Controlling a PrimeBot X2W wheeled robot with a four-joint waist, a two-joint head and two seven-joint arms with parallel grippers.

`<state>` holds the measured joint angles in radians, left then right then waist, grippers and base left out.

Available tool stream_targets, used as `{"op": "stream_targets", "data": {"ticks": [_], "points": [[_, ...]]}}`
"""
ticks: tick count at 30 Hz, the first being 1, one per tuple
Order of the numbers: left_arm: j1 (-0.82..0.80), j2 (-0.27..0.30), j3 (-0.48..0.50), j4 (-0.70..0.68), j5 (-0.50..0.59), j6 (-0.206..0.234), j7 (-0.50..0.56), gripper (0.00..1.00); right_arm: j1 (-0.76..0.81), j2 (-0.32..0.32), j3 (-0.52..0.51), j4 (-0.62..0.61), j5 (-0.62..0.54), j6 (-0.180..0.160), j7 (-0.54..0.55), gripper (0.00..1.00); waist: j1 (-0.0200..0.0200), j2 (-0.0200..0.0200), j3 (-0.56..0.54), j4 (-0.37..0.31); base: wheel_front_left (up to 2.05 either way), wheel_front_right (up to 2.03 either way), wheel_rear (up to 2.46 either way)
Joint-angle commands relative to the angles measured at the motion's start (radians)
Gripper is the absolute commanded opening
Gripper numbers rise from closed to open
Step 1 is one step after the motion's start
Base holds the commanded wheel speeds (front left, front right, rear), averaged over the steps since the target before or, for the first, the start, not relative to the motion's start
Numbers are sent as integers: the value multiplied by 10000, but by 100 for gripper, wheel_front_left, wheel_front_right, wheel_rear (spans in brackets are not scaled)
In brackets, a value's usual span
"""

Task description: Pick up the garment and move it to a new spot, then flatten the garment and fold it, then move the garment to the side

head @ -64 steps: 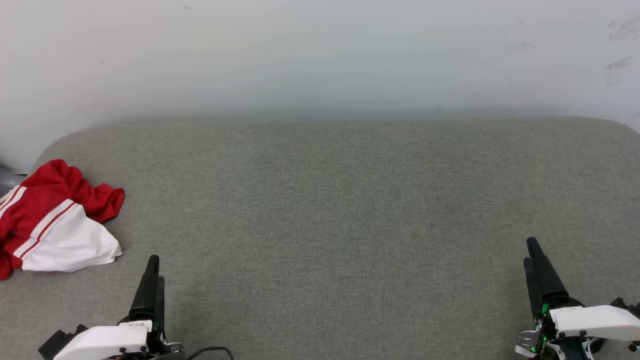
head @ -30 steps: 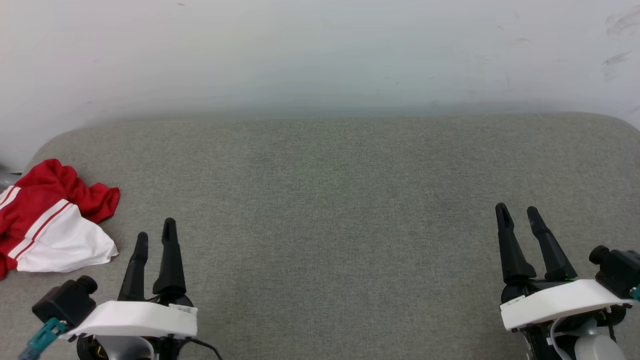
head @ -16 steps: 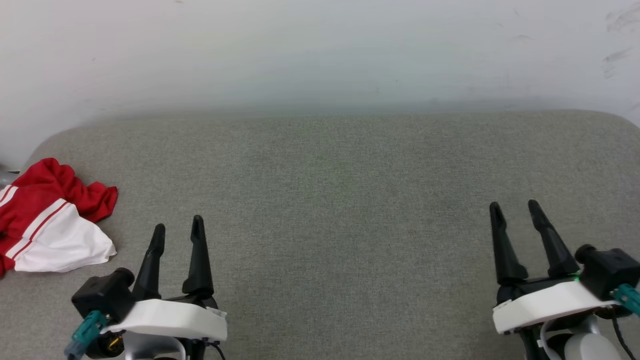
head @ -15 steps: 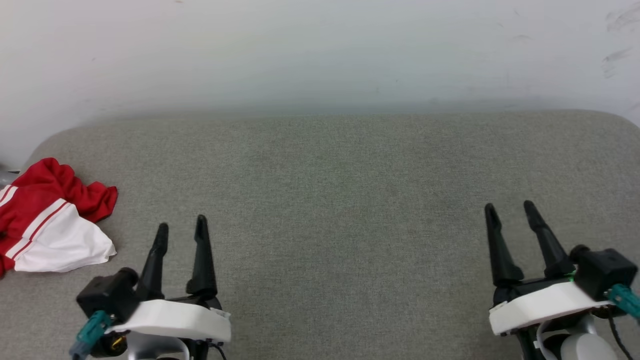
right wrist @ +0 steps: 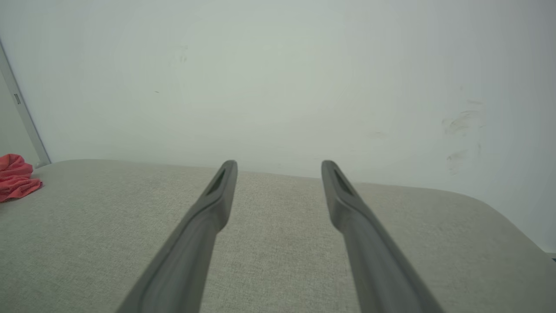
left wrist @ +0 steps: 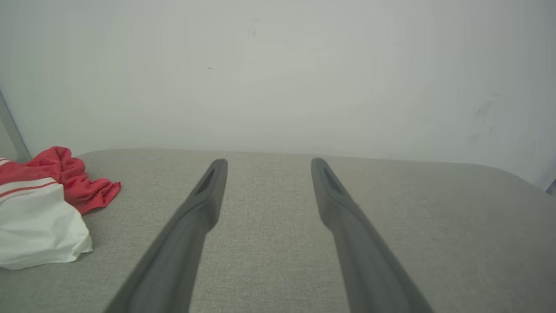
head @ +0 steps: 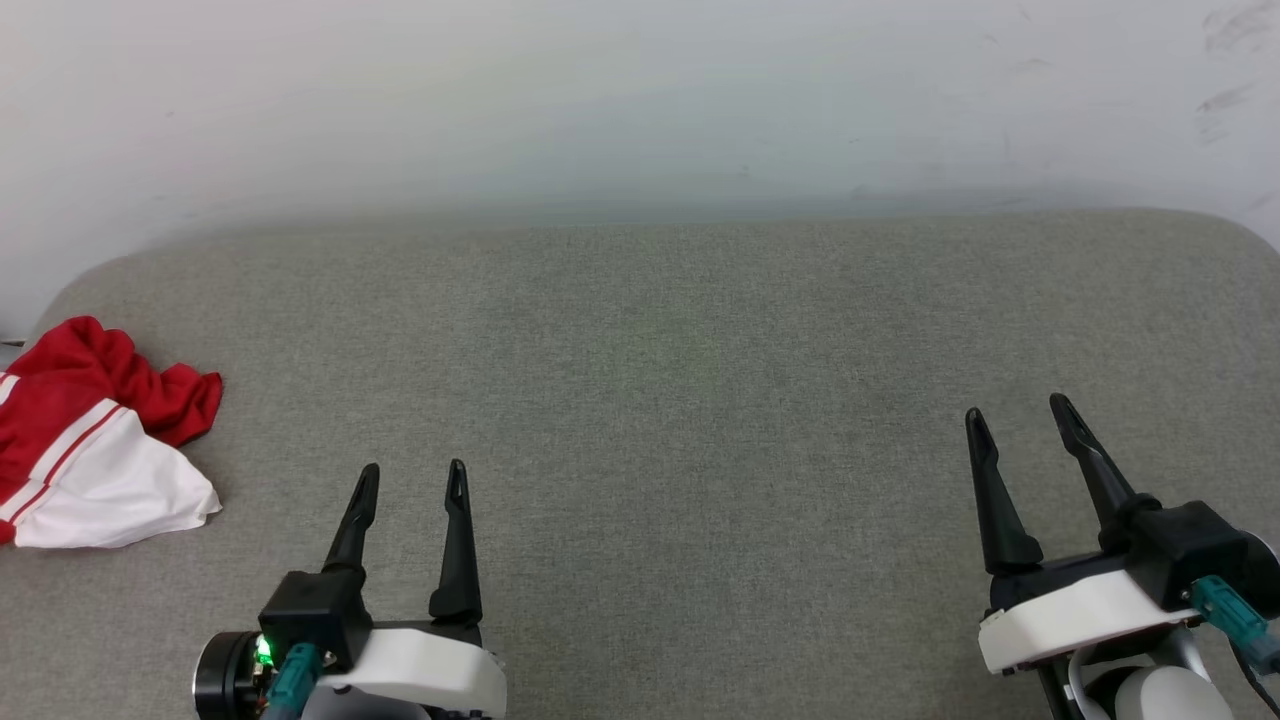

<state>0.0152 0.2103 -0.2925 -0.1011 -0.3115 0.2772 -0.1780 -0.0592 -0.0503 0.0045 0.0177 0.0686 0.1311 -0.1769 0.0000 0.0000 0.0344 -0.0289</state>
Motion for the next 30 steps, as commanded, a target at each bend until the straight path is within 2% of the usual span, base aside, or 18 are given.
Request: {"op": "stream_targets", "data": {"ticks": [1,6,9,12,15,21,26,30], "points": [[-168,117,-146,-81,213,173,-91,100,-15,0,-16,-132,-275,-5,-98,100,0,0,16,-13,0,0,0],[-236,310,-537,34,402,466,-211,100,-9,3,344,-241,-584,-5,-207,100,0,0,51,-50,0,0,0],[-256,335,-667,14,454,418,-271,100,50,0,381,-295,-587,-8,-278,100,0,0,59,-63,0,0,0],[-103,94,-370,-140,198,260,-329,100,124,0,271,-270,-131,-8,-342,100,0,0,70,-77,0,0,0],[109,-221,87,-275,52,-216,-394,100,169,1,237,-160,398,-7,-397,100,0,0,89,-85,0,0,0],[510,-881,1061,-199,430,-1328,-511,100,248,1,155,51,1118,-7,-530,100,0,0,86,-121,0,0,0],[770,-1286,1745,27,879,-2161,-609,100,306,3,90,286,1230,-7,-625,100,0,0,64,-164,0,0,0],[853,-1451,1998,362,1310,-2660,-682,100,318,3,125,400,984,-8,-692,100,0,0,45,-195,0,0,0]]}}
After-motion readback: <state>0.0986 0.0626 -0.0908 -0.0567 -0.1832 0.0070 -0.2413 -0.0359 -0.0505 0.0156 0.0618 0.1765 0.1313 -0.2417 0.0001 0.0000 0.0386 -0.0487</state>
